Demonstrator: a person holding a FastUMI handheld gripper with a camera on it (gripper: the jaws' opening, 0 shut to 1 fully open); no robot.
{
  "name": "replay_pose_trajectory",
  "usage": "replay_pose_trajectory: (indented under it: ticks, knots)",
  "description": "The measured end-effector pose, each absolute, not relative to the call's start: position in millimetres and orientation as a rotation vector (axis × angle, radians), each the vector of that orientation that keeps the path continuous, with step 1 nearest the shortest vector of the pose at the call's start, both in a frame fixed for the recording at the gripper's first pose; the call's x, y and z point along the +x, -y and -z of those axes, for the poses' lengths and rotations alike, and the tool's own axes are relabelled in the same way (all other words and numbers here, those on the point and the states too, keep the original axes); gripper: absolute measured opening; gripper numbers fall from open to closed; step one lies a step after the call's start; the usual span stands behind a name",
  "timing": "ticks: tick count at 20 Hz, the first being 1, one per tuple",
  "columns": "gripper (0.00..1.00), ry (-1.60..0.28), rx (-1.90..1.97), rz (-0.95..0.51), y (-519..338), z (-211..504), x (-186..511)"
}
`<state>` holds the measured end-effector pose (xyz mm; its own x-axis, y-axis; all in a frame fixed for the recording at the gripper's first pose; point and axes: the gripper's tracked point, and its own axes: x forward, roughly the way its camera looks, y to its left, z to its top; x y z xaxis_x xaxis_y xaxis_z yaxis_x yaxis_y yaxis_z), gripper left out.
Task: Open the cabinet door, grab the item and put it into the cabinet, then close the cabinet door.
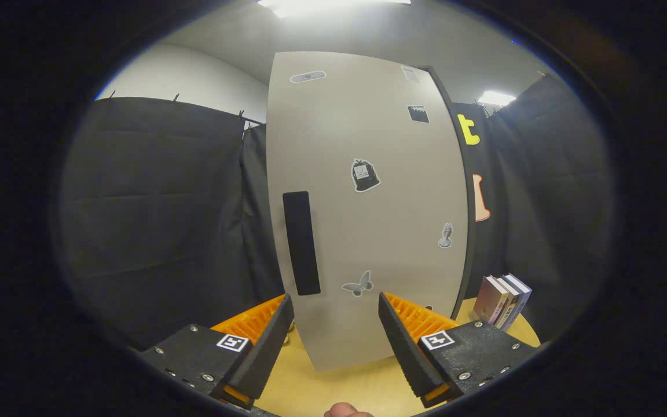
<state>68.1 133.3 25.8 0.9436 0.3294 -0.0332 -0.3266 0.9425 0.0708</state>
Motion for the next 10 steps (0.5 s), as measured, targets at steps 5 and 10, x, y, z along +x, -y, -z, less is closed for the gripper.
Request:
replay_pose_trajectory:
  ticks: [5, 10]
  knots:
    - [0.92, -0.016, 0.062, -0.261, -136.8, -26.1, 77.7]
    - [0.92, -0.024, 0.064, -0.222, -140.0, -12.7, 82.0]
